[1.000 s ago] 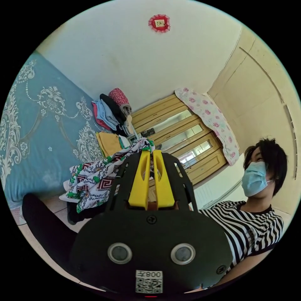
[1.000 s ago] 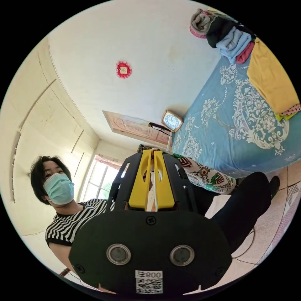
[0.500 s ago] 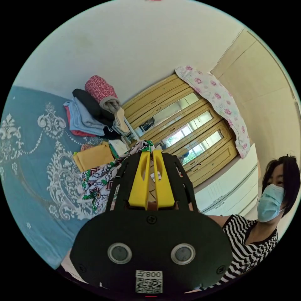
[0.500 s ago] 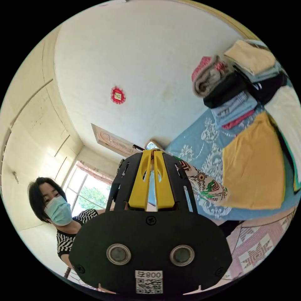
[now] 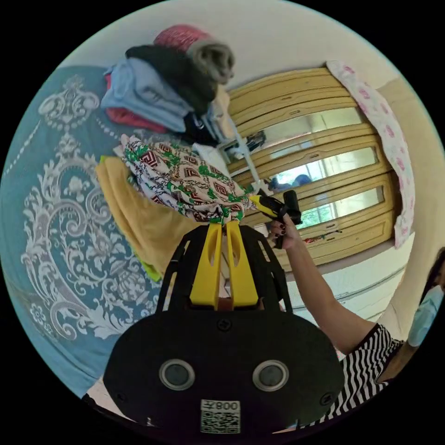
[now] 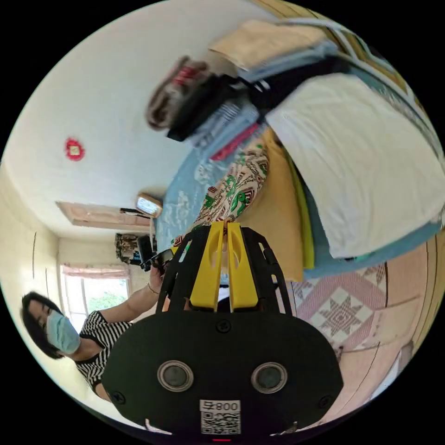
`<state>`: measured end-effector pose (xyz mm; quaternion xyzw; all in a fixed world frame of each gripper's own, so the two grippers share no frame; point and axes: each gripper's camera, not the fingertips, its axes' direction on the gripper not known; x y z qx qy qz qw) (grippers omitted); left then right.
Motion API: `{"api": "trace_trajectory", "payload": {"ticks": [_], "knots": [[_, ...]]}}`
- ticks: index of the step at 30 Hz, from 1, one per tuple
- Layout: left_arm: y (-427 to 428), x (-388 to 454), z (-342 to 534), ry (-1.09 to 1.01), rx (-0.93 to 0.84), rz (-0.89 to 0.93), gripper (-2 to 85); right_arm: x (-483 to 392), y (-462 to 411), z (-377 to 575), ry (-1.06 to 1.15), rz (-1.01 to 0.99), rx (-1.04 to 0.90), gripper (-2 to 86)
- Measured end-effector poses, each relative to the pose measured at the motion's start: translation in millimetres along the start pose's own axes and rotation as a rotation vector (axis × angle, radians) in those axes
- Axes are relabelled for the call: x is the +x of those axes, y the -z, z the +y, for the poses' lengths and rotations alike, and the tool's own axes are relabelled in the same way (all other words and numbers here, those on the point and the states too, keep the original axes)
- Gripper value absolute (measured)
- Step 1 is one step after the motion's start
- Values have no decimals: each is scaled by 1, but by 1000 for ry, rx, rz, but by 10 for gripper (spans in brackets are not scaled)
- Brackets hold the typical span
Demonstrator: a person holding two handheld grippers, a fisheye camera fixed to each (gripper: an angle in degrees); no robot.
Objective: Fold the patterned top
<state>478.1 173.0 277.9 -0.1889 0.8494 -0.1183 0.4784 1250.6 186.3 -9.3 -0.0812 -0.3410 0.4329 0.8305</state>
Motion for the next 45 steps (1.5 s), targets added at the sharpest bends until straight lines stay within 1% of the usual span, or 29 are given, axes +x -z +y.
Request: {"api": "trace_trajectory", "payload": {"ticks": [2,4,9,13,18,21,24,27,30,32,34,36,37,38,40,41,45], "knots": [[-41,-39,0,89,-84,-11,19,42,-11,1,-95,-17,-37,9],[-57,-55,-3,105,-92,15,20,51,-9,0,-88,-12,-40,9],[-88,-80,-22,51,-116,1,21,47,6,-7,-13,73,-84,9],[-117,-113,-35,95,-146,-11,24,51,3,-16,-7,166,-124,9],[-134,-147,-44,135,-162,11,33,61,2,-19,-31,162,-110,10],[-131,-160,-46,130,-151,13,36,60,12,-15,-27,129,-67,10],[-121,-171,-45,137,-127,10,32,52,28,-7,-19,154,-3,10],[-110,-177,-45,127,-71,-14,26,35,49,7,-12,230,110,7],[-109,-172,-54,55,-44,-57,20,13,63,23,1,295,214,4],[-116,-167,-66,-17,-52,-64,16,-14,62,32,73,342,275,2],[-127,-167,-74,-51,-71,-93,12,-28,50,30,126,354,271,2],[-139,-172,-80,-72,-104,-157,7,-30,29,21,122,391,192,1],[-148,-178,-82,-80,-147,-217,6,-24,13,14,91,453,124,1],[-154,-187,-83,-63,-186,-264,5,-18,2,11,62,472,75,1],[-153,-196,-82,-25,-187,-224,3,-21,5,15,54,426,106,2],[-147,-198,-80,-12,-165,-187,3,-29,12,19,68,432,140,2],[-125,-194,-75,-49,-134,-157,3,-66,39,22,152,493,251,7]]}}
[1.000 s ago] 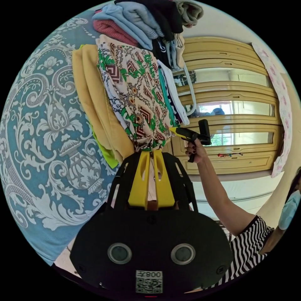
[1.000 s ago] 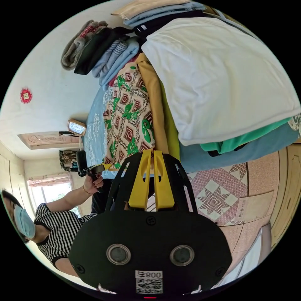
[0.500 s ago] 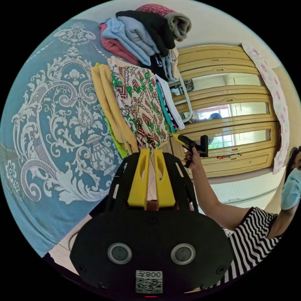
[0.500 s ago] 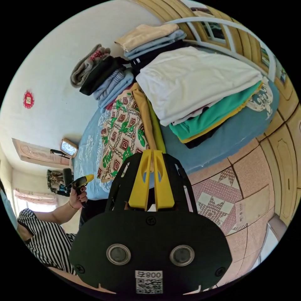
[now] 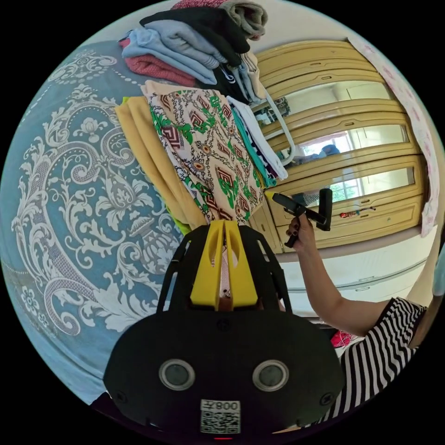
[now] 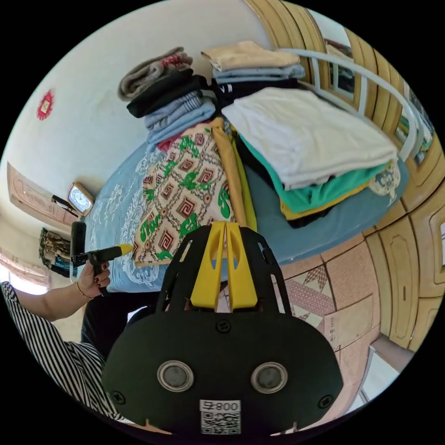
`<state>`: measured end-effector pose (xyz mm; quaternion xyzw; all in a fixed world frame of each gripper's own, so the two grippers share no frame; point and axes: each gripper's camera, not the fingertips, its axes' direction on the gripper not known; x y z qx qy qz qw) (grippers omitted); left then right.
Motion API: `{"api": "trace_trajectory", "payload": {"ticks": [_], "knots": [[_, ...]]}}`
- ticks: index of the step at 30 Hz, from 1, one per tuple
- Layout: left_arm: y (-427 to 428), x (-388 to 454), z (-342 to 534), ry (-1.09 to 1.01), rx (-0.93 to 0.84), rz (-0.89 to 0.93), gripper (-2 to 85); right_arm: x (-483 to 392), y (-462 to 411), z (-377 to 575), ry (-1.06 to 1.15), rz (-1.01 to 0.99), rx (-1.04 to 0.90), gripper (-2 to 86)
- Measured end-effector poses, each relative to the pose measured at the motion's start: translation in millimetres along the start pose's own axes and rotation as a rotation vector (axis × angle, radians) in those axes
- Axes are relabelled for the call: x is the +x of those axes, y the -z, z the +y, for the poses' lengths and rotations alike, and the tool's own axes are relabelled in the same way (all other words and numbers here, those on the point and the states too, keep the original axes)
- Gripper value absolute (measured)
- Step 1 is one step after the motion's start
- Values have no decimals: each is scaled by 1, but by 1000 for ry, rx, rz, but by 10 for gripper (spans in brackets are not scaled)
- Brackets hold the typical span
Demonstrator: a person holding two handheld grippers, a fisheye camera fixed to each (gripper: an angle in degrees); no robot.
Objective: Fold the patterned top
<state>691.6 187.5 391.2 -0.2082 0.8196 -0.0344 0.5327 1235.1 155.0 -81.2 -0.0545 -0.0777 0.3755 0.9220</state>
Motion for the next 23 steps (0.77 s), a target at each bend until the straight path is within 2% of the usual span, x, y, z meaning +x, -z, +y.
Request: {"api": "trace_trajectory", "payload": {"ticks": [4,8,13,21,23], "knots": [[22,4,14,-41,8,35,5,-29,36,-41,104,139,119,27],[38,19,30,-112,-14,40,14,-41,41,-102,150,254,139,43],[49,36,46,-196,-46,54,42,-38,28,-173,132,295,92,64],[59,48,75,-166,-112,117,50,-25,-11,-252,91,396,-35,72],[65,54,84,-148,-124,117,47,-18,-7,-258,69,398,0,59]]}}
